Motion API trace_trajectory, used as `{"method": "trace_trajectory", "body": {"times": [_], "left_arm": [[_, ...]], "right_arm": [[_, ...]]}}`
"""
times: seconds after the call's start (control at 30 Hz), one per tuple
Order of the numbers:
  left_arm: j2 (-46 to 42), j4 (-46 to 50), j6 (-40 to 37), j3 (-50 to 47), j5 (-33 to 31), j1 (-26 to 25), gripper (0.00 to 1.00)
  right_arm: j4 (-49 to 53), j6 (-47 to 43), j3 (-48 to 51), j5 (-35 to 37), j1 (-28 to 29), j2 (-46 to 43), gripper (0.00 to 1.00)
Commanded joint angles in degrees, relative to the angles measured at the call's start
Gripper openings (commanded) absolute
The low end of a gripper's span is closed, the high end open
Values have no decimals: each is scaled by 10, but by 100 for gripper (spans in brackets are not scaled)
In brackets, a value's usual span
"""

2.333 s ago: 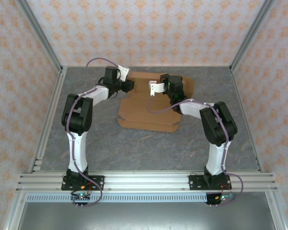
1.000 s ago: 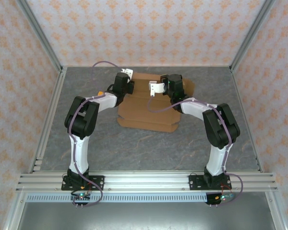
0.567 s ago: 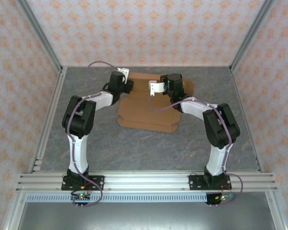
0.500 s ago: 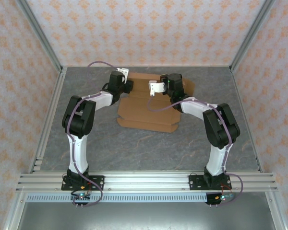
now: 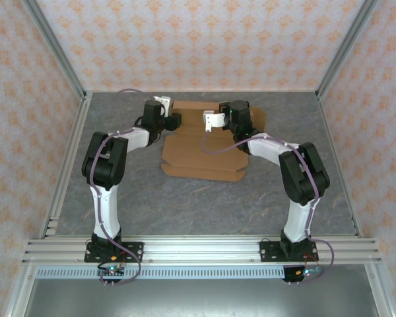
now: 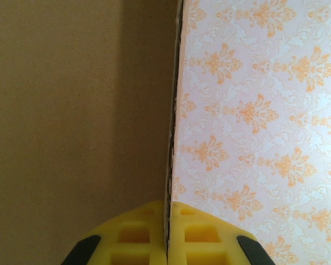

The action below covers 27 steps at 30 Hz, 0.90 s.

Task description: Fold the paper box

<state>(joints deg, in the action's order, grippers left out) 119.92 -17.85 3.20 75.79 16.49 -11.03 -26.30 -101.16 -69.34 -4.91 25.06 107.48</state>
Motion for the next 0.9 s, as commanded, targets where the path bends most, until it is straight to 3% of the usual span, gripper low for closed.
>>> {"method": "trace_trajectory", "body": {"times": [0.0, 0.27, 0.4, 0.63, 0.87], "left_arm": [[-11, 16, 8, 8, -1, 11, 61], [-10, 7, 4, 0, -65, -3, 42], [-16, -12, 32, -13, -135, -16, 35], [-15, -46, 58, -21, -183, -38, 35], [-14, -57, 78, -20, -283, -73, 35]], "right_arm": [[30, -7, -10, -11, 1, -10, 0], [37, -8, -9, -10, 2, -18, 0], [36, -6, -7, -9, 4, -20, 0], [45, -3, -7, -9, 7, -25, 0], [73, 13, -11, -9, 11, -35, 0]]}}
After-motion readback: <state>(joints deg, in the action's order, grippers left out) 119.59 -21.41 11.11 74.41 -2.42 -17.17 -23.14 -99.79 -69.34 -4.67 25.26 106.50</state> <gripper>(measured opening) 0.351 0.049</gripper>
